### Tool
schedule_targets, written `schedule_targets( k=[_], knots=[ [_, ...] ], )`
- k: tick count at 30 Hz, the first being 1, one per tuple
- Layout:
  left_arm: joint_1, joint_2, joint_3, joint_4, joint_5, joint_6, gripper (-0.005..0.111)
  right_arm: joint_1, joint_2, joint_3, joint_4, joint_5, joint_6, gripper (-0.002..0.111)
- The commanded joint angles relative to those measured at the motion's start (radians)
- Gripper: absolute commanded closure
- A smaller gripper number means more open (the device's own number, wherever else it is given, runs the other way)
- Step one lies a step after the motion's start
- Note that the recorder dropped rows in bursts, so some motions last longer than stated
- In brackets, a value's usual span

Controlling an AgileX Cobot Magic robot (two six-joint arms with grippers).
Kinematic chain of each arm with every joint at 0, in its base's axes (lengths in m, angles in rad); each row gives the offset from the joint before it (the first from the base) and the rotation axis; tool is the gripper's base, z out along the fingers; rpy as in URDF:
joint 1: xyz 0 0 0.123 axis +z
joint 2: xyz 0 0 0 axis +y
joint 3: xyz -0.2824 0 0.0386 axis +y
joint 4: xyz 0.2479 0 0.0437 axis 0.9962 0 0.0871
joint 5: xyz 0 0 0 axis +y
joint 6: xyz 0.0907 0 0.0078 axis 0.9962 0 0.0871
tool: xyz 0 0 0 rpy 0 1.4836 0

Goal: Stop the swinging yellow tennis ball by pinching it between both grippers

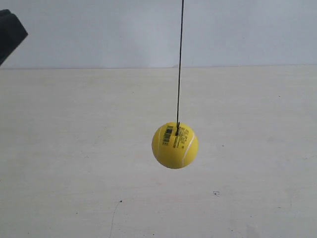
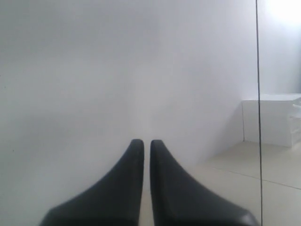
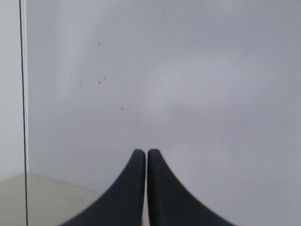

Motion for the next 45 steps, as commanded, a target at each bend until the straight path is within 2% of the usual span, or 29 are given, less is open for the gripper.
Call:
schedule_targets(
  k=[1,6,19,27,45],
  knots=[
    [-0.007,-0.115,0.005,-0.012,0.097,-0.063,0.102,0.003,-0.113,0.008,0.008,0.082,0.034,0.108],
    [-0.007,-0.243,0.005,-0.012,0.219,-0.086,0.102,0.003,-0.256,0.008,0.008,0.183,0.085,0.108],
    [-0.007,-0.506,0.005,-0.012,0.47,-0.237,0.102,0.003,-0.256,0.006,0.008,0.236,0.087,0.108],
    [-0.007,-0.59,0.005,-0.01,0.616,-0.237,0.102,0.003,-0.256,0.006,0.008,0.26,0.087,0.108],
    [-0.007,-0.598,0.005,-0.008,0.627,-0.237,0.102,0.003,-0.256,0.006,0.006,0.242,0.091,0.108]
  ],
)
